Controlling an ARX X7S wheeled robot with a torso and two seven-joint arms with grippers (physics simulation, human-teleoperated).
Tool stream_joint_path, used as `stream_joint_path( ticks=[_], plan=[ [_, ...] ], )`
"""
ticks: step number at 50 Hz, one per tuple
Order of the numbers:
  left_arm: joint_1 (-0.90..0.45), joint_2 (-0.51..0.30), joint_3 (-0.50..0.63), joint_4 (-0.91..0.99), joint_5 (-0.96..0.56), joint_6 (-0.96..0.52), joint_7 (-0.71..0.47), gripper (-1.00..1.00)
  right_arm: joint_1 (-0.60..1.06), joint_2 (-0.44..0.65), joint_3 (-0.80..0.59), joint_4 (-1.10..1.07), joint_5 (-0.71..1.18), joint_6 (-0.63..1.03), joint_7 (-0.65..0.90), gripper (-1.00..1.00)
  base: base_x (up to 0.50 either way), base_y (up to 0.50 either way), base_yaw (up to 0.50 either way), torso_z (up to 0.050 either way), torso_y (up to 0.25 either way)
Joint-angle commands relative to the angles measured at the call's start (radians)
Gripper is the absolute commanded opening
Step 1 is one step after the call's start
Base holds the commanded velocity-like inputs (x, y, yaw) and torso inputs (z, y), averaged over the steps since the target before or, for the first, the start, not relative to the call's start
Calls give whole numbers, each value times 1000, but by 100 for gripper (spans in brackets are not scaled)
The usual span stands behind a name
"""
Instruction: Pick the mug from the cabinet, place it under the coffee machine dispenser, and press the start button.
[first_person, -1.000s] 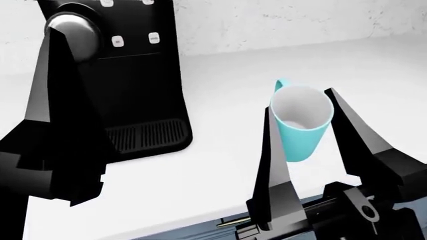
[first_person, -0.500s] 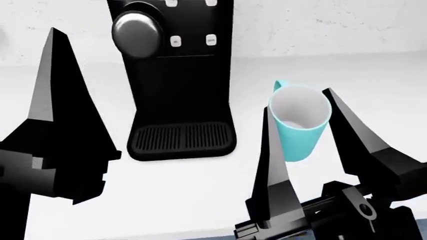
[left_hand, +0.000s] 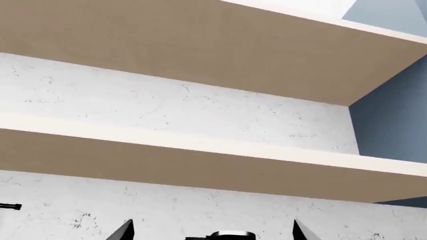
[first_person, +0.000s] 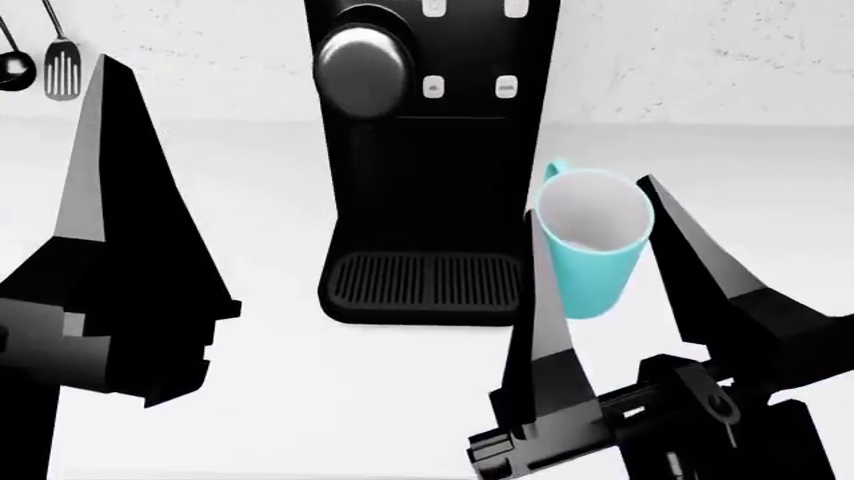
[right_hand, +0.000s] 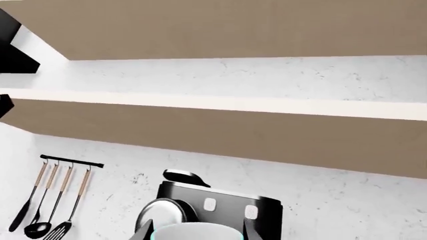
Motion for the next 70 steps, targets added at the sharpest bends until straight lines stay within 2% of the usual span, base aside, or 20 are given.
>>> stream_joint_path(
  ticks=[1,7,14,47,70],
  plan=[
    [-13,-1,14,-3,-1,3,-5,100,-8,-15,26,25,69,5,-20,-100,0,0,0,0,0],
    [-16,1,15,-11,-7,3,-6,100,-30,-39,39,116,154,-114,-112,-100,0,0,0,0,0],
    [-18,-6,14,-16,-11,12,-3,100,-37,-115,50,246,262,-156,-200,-100,0,0,0,0,0],
    [-14,-16,10,-23,-16,29,2,100,-209,-279,115,683,367,-420,-461,-100,0,0,0,0,0],
    [-14,-16,7,-19,-13,25,2,100,-254,-380,151,865,462,-484,-613,-100,0,0,0,0,0]
  ],
)
